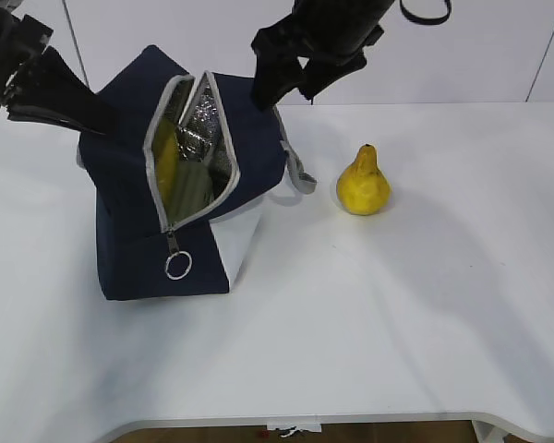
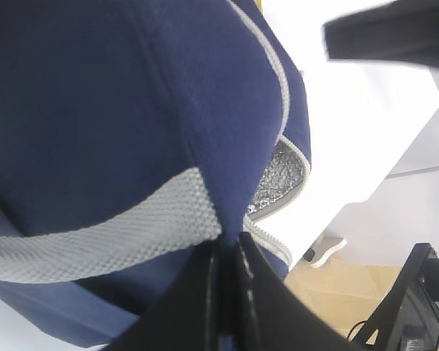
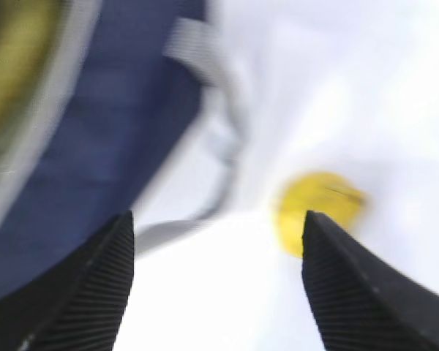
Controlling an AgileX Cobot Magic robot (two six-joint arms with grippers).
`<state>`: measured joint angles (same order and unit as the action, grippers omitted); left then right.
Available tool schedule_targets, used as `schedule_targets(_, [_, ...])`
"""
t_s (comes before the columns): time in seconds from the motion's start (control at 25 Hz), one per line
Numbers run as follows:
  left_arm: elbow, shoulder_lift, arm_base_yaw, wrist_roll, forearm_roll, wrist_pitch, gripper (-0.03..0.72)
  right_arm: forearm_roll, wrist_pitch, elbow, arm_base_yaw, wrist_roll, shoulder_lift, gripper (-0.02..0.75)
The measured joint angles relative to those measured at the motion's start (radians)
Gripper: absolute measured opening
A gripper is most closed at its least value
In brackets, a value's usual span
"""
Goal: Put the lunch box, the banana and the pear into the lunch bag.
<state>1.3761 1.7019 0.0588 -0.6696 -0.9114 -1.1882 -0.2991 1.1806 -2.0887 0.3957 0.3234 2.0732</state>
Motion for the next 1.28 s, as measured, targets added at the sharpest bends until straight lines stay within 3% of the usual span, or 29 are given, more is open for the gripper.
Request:
schedule_targets(0.16, [0.000, 0.000, 0.000, 0.000, 0.000, 0.000, -0.006, 0.138, 0.054, -0.060, 0.000, -0.094, 0.000, 0.536])
schedule_targets(0.48, [0.000, 0.000, 0.000, 0.000, 0.000, -0.001, -0.006, 0.518, 0.068, -0.064, -0.006, -0.372, 0.006, 0.534])
schedule_targets(1.28, [0.000, 0.000, 0.000, 0.000, 0.002, -0.006, -0.006, 0.470, 0.068, -0.064, -0.093, -0.528, 0.203, 0.517])
